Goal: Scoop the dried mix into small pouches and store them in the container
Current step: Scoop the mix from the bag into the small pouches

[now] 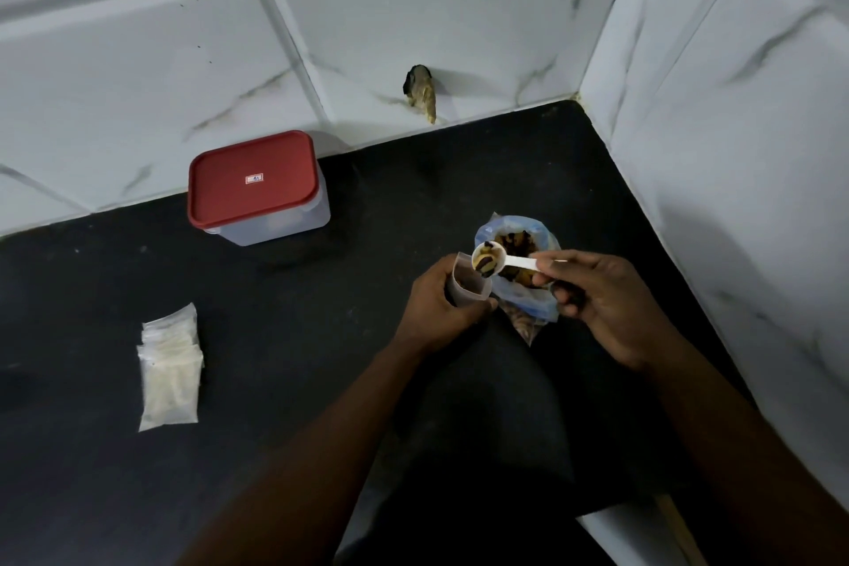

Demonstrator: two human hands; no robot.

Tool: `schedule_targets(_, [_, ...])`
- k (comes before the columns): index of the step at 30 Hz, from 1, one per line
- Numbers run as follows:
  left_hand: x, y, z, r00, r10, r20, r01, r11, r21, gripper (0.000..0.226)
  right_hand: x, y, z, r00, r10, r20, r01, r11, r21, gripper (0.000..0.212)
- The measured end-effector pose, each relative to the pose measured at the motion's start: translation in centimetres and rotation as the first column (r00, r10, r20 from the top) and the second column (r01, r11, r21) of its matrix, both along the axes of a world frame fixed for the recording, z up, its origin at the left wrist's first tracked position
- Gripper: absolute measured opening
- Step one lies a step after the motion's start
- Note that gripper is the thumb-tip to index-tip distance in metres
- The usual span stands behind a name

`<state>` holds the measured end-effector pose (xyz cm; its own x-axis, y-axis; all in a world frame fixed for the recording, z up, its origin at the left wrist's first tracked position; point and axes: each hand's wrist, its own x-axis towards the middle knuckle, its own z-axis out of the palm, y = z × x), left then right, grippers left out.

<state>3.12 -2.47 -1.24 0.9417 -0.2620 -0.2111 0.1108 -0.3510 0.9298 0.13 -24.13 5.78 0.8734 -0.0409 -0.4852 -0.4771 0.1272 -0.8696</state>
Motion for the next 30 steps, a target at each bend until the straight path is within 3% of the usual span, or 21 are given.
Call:
schedule_targets(3, [0.0, -0.1, 0.1, 1.0, -0.012, -0.012, 0.011, 0.999, -0.042, 0.046, -0.5, 0.6, -0.3, 0.984, 0.142, 0.11, -0.108, 0.958, -0.264, 0.014])
schedule_targets(5, [-0.1, -0.2, 0.0, 1.0, -0.008, -0.01, 0.008, 0.999, -0.051, 0.044, -0.7, 0.8, -0.8, 0.941, 0.276, 0.197, -0.143, 0.851, -0.505, 0.017])
schedule_targets(8, [-0.2, -0.2, -0.3, 1.0, 0.016, 0.002, -0.016, 0.997, -0.08, 0.04, -1.4, 1.2, -1.0, 0.795, 0.505, 0.336, -0.089, 0.645, -0.759, 0.022])
schedule_targets(10, [-0.3, -0.3, -0.4, 1.0, 0.027, 0.005, -0.027, 0.996, -0.084, 0.039, -1.9, 1.2, -1.3, 0.701, 0.585, 0.408, 0.01, 0.564, -0.826, 0.024])
schedule_targets(14, [-0.2, -0.3, -0.6, 1.0, 0.023, 0.001, -0.023, 0.997, -0.073, 0.041, -2.4, 1.0, -2.2, 0.68, 0.565, 0.467, 0.11, 0.552, -0.827, 0.021])
schedule_targets(17, [-0.1, -0.3, -0.6, 1.0, 0.005, -0.014, -0.006, 0.998, -0.066, 0.042, -2.5, 0.9, -2.1, 0.746, 0.469, 0.473, 0.076, 0.645, -0.76, 0.023])
schedule_targets(21, [0.2, -0.2, -0.3, 0.999, -0.021, -0.028, 0.02, 1.0, -0.023, 0.034, -2.7, 1.3, -1.7, 0.933, 0.142, 0.332, 0.046, 0.865, -0.499, 0.02])
schedule_targets(23, [0.2, -0.2, -0.2, 1.0, -0.021, -0.017, 0.02, 1.0, -0.021, 0.034, -2.3, 1.4, -1.6, 0.973, -0.039, 0.226, 0.107, 0.949, -0.298, 0.017])
schedule_targets(25, [0.2, -0.2, -0.3, 1.0, -0.019, -0.001, 0.019, 1.0, -0.016, 0.037, -1.7, 1.1, -1.8, 0.977, -0.166, 0.132, 0.19, 0.962, -0.196, 0.014])
schedule_targets(27, [0.3, -0.1, -0.6, 1.0, -0.013, -0.001, 0.013, 1.0, -0.008, 0.04, -0.9, 0.4, -2.3, 0.962, -0.252, 0.1, 0.269, 0.937, -0.222, 0.013])
schedule_targets(30, [0.3, -0.1, -1.1, 1.0, -0.01, 0.002, 0.009, 0.999, 0.035, 0.045, 0.1, -0.6, -3.3, 0.973, -0.19, 0.13, 0.229, 0.855, -0.465, 0.015])
